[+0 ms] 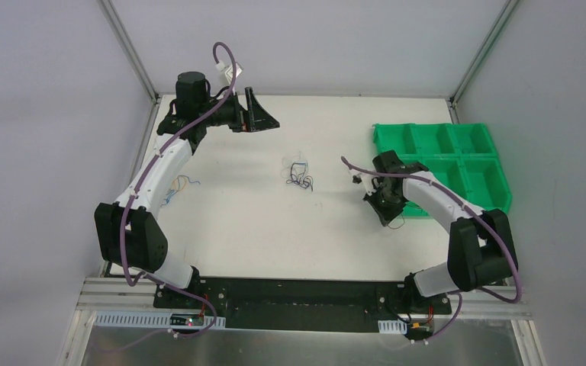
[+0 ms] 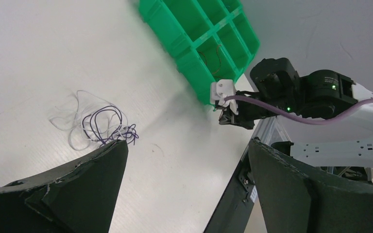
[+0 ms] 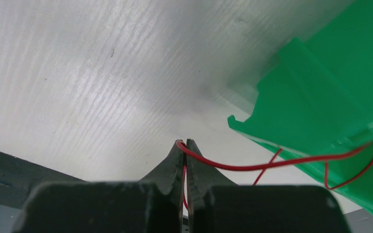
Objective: Untangle the cables
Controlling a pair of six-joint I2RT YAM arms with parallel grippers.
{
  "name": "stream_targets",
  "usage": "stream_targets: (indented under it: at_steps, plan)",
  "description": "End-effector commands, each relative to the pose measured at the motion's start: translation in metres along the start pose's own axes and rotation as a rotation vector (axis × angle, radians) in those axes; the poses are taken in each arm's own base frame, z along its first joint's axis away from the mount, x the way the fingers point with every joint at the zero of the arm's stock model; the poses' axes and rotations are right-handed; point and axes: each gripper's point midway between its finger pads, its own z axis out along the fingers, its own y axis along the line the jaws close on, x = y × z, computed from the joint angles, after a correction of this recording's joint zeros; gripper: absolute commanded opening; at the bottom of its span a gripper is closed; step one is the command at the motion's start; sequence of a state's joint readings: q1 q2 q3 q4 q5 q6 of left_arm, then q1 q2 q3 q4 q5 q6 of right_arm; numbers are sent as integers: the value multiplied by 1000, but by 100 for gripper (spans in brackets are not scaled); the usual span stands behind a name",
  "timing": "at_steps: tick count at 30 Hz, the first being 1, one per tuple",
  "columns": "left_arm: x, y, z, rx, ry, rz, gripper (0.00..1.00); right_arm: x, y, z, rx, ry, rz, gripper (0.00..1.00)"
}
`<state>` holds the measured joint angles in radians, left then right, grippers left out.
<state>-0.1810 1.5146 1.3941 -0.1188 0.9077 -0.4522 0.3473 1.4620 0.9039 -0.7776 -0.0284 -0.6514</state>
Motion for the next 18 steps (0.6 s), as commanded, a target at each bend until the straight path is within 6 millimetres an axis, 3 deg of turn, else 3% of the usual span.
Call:
stream_targets:
  at_steps: [1, 4, 8, 18]
  plan:
    - [-12, -13, -10, 25, -25, 60, 99, -17, -15, -48, 15, -140, 33, 0]
    - [-14, -12, -8, 28, -23, 56, 99, -23, -40, -61, 11, -181, 100, 0]
    - [-17, -10, -4, 34, -18, 49, 99, -34, -69, -62, -32, -163, 232, 0]
    - [-19, -5, 0, 27, -18, 44, 99, -57, -128, -19, 0, -144, 398, 0]
